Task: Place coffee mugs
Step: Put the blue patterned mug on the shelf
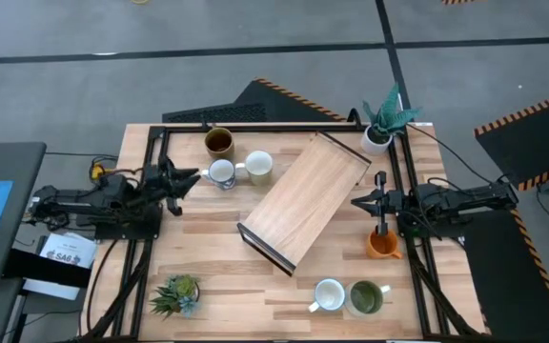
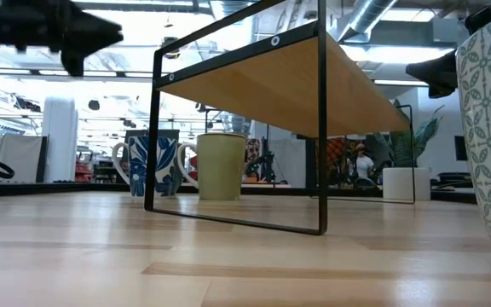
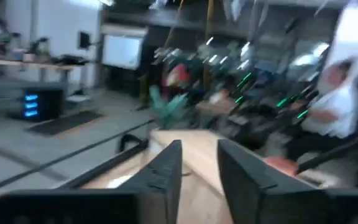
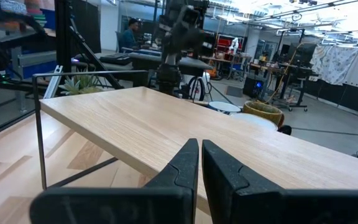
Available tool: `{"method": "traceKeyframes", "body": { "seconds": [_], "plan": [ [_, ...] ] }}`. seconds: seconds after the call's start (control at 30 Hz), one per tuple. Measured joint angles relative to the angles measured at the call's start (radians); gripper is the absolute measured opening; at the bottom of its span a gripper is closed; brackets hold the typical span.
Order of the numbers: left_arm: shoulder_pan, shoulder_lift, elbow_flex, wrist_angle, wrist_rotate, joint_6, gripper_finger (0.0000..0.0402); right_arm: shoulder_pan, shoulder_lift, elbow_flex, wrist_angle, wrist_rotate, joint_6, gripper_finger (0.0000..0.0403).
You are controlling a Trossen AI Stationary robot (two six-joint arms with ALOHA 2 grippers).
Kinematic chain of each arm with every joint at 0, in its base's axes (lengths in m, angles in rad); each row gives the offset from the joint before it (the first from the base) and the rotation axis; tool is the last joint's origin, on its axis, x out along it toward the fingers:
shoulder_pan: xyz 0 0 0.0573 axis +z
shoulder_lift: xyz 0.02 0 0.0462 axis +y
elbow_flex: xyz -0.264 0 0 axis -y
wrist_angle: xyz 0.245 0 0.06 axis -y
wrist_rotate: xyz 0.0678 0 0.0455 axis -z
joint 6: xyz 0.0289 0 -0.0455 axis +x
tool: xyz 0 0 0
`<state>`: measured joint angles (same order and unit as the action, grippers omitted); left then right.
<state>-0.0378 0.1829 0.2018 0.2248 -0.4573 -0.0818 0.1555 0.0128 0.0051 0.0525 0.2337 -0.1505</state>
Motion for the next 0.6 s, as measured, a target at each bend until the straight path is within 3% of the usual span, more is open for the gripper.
{"method": "traceKeyframes", "body": {
  "seconds": [0.13, 0.2, 0.27, 0.43, 0.6],
  "plan": [
    [0.086, 0.225, 0.201, -0.259, -0.197, 0.013, 0.0146, 0.000, 0.000, 0.000, 0.000, 0.000, 0.000, 0.0048],
    [0.153, 0.332, 0.298, -0.391, -0.239, -0.009, 0.0161, 0.000, 0.000, 0.000, 0.000, 0.000, 0.000, 0.0048],
    [0.227, 0.425, 0.382, -0.495, -0.179, -0.033, 0.0171, 0.000, 0.000, 0.000, 0.000, 0.000, 0.000, 0.0048],
    [0.384, 0.596, 0.471, -0.618, 0.095, -0.147, 0.0178, 0.000, 0.000, 0.000, 0.000, 0.000, 0.001, 0.0048],
    [0.504, 0.682, 0.476, -0.664, 0.211, -0.284, 0.0178, 0.000, 0.000, 0.000, 0.000, 0.000, 0.001, 0.0048]
  ]
}}
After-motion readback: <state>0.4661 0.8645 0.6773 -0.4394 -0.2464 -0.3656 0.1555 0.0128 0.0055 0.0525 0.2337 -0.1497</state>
